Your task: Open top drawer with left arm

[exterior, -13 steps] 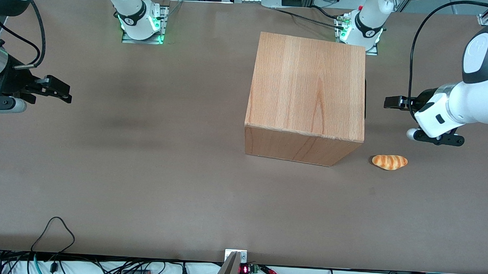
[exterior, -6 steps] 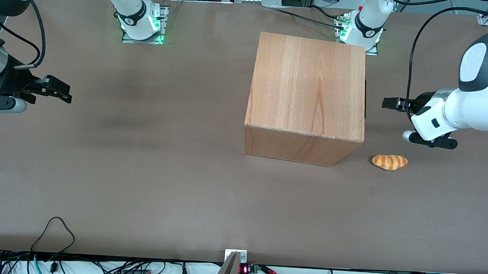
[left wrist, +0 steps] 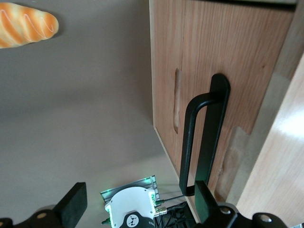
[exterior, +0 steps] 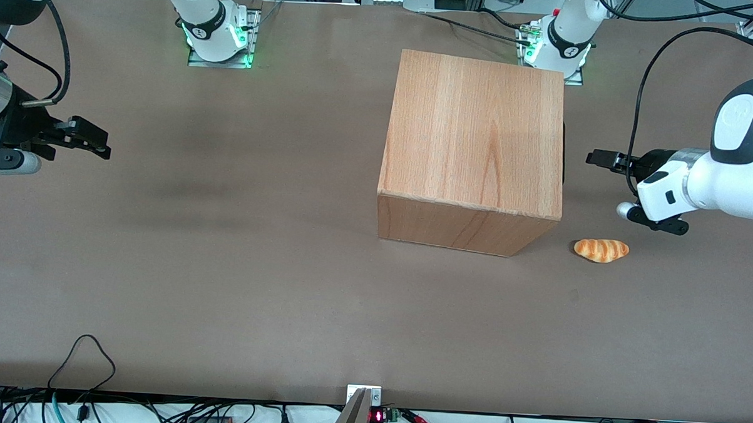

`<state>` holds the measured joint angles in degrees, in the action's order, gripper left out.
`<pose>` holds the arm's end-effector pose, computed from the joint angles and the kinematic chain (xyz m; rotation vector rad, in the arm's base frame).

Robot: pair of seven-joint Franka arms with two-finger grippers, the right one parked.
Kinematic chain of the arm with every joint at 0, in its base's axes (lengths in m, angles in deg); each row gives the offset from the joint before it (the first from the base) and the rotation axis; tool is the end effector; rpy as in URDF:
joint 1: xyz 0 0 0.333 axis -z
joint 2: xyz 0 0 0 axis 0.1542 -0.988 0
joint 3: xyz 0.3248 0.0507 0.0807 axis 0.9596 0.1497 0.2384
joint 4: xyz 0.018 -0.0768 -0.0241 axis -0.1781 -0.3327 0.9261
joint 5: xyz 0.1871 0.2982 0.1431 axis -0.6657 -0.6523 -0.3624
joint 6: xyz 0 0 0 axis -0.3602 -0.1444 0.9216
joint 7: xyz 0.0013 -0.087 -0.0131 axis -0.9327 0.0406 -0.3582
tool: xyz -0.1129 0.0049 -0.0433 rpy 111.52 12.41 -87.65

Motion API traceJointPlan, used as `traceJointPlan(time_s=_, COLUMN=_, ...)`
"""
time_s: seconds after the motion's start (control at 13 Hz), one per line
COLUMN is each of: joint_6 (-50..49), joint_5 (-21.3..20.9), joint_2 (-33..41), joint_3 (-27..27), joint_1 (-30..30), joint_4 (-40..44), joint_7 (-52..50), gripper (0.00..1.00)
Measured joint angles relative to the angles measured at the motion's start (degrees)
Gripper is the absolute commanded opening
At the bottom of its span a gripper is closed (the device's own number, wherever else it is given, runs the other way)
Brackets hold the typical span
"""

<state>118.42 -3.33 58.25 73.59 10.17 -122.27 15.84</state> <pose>0.5767 -0.0316 0.4631 2.7805 -0.2881 -0.7360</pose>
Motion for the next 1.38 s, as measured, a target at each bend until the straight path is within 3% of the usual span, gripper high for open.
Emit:
traceJointPlan(time_s=0.31, joint_6=1.5, joint_5=4.3, joint_2=-0.1, joint_3=-0.1, joint_1=0.1, joint_4=-3.8, joint_7=1.6, gripper=1.00)
traceJointPlan(time_s=1.38, joint_6=4.7, joint_5=6.3, joint_2=-0.7, joint_3=-0.2, joint_1=0.4, joint_4=-8.5, joint_7=5.0, gripper=1.00)
